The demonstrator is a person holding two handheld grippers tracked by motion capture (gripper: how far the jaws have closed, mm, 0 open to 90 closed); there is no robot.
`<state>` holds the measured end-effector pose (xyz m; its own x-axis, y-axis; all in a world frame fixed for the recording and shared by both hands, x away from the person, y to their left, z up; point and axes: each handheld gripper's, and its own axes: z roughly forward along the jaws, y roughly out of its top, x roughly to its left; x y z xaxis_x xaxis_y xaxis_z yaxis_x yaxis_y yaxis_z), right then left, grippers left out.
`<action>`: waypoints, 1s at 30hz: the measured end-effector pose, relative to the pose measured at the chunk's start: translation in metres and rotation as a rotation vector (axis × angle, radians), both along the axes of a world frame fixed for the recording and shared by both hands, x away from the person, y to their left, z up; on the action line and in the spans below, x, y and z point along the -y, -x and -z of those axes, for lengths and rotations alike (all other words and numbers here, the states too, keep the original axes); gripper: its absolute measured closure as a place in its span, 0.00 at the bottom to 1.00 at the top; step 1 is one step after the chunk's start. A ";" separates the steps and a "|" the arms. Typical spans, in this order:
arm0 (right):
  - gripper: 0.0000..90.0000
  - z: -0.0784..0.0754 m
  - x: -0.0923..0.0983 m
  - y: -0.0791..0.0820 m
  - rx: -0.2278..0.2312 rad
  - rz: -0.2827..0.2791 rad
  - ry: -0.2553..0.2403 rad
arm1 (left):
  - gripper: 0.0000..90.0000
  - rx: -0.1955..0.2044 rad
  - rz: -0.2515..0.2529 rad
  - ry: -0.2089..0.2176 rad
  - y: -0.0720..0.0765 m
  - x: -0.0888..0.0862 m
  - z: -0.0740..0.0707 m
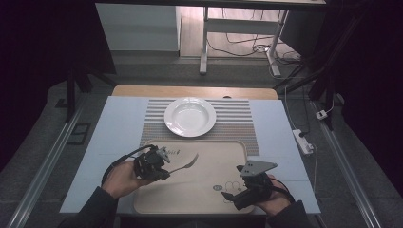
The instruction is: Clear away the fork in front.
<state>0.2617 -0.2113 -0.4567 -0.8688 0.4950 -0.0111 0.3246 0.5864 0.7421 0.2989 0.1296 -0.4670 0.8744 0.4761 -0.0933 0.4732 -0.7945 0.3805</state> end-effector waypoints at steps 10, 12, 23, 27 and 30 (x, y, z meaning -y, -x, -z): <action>0.00 -0.002 0.026 0.011 0.011 0.065 -0.025 | 0.97 -0.042 -0.204 0.016 0.009 -0.006 0.005; 0.00 -0.002 0.029 0.014 0.014 0.073 -0.033 | 0.97 -0.048 -0.238 0.018 0.011 -0.007 0.006; 0.00 0.000 0.041 0.023 0.020 0.094 -0.003 | 0.97 -0.121 -0.466 0.080 0.023 -0.024 0.017; 0.00 0.001 0.041 0.022 0.019 0.089 0.004 | 0.97 -0.134 -0.530 0.063 0.022 -0.028 0.022; 0.00 0.001 0.041 0.021 0.020 0.086 0.001 | 0.97 -0.144 -0.554 0.053 0.020 -0.029 0.027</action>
